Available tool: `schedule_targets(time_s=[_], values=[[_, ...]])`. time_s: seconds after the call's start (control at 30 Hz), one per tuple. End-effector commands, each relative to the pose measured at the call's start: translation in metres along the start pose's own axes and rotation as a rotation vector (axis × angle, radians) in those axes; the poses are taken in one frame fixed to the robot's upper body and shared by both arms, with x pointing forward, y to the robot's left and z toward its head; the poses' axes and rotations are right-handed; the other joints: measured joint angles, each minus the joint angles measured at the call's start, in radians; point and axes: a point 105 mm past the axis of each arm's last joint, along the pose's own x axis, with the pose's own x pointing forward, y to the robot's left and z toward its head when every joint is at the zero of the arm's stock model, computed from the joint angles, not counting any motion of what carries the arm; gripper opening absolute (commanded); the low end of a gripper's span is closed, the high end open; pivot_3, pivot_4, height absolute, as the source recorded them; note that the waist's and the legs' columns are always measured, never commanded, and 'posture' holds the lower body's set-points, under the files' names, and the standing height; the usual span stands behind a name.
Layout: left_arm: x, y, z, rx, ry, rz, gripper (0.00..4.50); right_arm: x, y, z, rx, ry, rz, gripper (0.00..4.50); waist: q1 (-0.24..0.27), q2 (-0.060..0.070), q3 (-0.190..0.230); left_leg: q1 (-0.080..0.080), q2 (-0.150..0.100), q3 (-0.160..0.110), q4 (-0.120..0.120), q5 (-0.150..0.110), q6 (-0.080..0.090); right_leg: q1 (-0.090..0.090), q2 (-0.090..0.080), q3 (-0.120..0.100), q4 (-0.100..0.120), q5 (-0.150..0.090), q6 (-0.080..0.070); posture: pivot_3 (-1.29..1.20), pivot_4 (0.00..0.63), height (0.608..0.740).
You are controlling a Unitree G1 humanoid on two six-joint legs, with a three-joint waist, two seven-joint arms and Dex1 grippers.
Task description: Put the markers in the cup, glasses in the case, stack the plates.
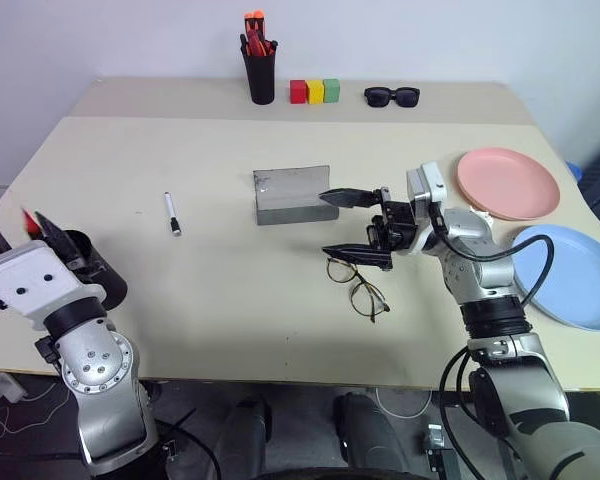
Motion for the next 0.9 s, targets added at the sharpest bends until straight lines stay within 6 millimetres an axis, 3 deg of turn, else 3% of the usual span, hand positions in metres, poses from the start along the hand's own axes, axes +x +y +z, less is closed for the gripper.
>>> schedule_targets(time_s=[0.03,0.07,0.3,0.53,0.67,0.9], values=[[-0.001,0.001,0.008,0.0,-0.041,0.007,3.88,0.007,0.001,0.017,-0.055,-0.028,0.023,4.5,0.0,0.0,0.0,0.0,0.0,0.0,0.0,0.0,0.0,0.0,0.0,0.0,0.0,0.0,0.0,0.0,0.15,0.74],[-0.001,-0.002,0.011,-0.019,-0.044,-0.002,4.34,0.008,0.001,0.018,-0.056,-0.027,0.023,4.5,0.0,0.0,0.0,0.0,0.0,0.0,0.0,0.0,0.0,0.0,0.0,0.0,0.0,0.0,0.0,0.0,0.15,0.74],[0.008,-0.016,0.029,-0.132,-0.017,0.0,4.34,0.01,0.0,0.019,-0.055,-0.027,0.014,4.5,0.004,0.0,0.0,0.0,0.0,0.0,0.0,0.0,0.0,0.0,0.0,-0.001,0.0,0.0,0.0,0.0,0.15,0.74],[0.038,-0.041,0.044,-0.208,0.165,0.012,4.34,0.007,-0.003,0.016,-0.056,-0.026,0.005,4.5,-0.005,0.0,0.0,-0.001,0.0,-0.001,0.001,0.0,0.001,0.001,0.0,-0.001,-0.001,0.0,0.001,0.0,0.15,0.74],[0.076,-0.082,0.051,-0.248,0.404,0.008,4.34,0.001,-0.004,0.008,-0.059,-0.027,-0.001,4.5,0.001,-0.004,0.003,-0.002,0.0,-0.005,0.001,0.0,0.0,-0.001,0.002,-0.004,0.002,0.0,0.001,0.0,0.15,0.74],[0.104,-0.124,0.024,-0.248,0.72,0.001,4.34,0.003,-0.004,0.008,-0.074,-0.032,-0.002,4.5,-0.007,-0.004,0.003,-0.001,-0.001,-0.005,-0.001,0.0,0.0,-0.001,0.0,-0.005,-0.001,0.0,0.002,0.0,0.15,0.74]])
